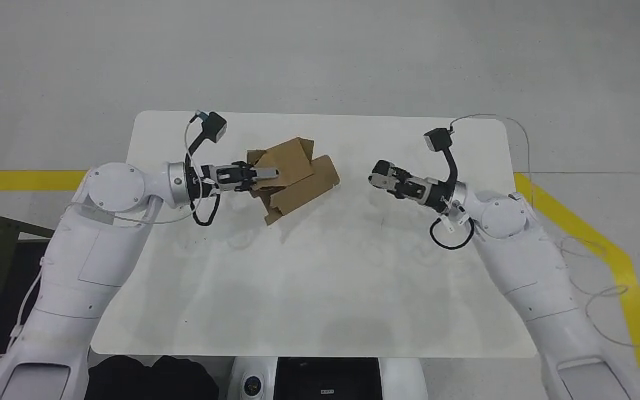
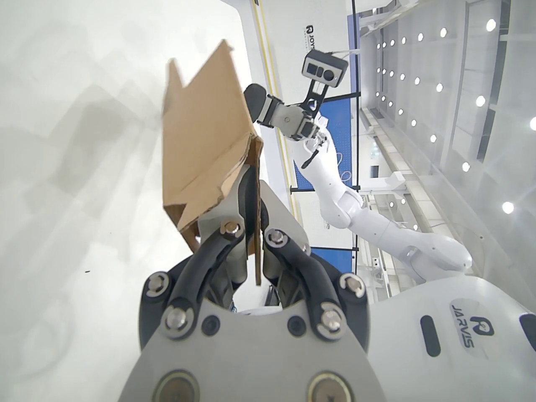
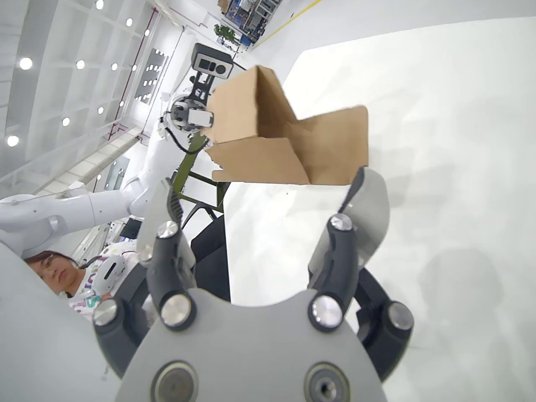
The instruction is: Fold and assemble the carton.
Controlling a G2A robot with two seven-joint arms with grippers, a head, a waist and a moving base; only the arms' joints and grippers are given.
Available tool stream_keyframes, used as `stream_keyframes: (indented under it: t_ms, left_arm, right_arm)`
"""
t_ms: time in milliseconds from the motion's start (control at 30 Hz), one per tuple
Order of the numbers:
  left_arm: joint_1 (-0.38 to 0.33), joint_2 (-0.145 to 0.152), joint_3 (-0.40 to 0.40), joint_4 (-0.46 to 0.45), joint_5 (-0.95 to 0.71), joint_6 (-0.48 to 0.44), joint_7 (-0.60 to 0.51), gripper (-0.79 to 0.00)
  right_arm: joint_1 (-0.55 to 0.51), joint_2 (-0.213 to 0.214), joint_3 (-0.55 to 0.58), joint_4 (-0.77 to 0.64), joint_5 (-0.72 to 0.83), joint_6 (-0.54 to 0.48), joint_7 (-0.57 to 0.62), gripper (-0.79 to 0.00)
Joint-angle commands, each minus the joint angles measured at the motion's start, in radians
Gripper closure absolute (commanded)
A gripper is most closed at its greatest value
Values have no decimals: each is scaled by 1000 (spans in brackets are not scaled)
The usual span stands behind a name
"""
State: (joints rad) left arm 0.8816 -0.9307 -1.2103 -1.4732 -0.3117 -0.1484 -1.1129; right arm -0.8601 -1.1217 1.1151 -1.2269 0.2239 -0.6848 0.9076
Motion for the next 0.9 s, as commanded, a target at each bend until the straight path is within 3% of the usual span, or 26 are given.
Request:
stream_keyframes:
  t_ms: [0, 333, 433, 467, 567, 700, 867]
  left_arm:
    - [-2, 1, 1, 0, 14, -5, -11, 0]
    - [-14, 1, 17, 1, -7, -44, -102, 0]
    - [-16, 0, 23, -7, -17, -60, -125, 0]
    - [-17, 0, 26, -10, -22, -65, -137, 0]
    - [-19, -1, 38, -22, -35, -82, -167, 0]
    - [-23, -3, 52, -31, -47, -98, -200, 0]
    - [-29, -3, 58, -27, -59, -105, -220, 0]
  right_arm:
    - [4, 2, -1, -22, 38, -14, 57, -785]
    - [84, -22, -120, -31, 238, -11, 217, -785]
    - [108, -31, -170, -22, 273, -14, 214, -785]
    - [116, -33, -185, -17, 277, -15, 213, -742]
    - [140, -40, -225, 5, 286, -24, 204, -714]
    - [170, -45, -261, 49, 280, -41, 186, -760]
    - [196, -47, -295, 73, 284, -51, 177, -748]
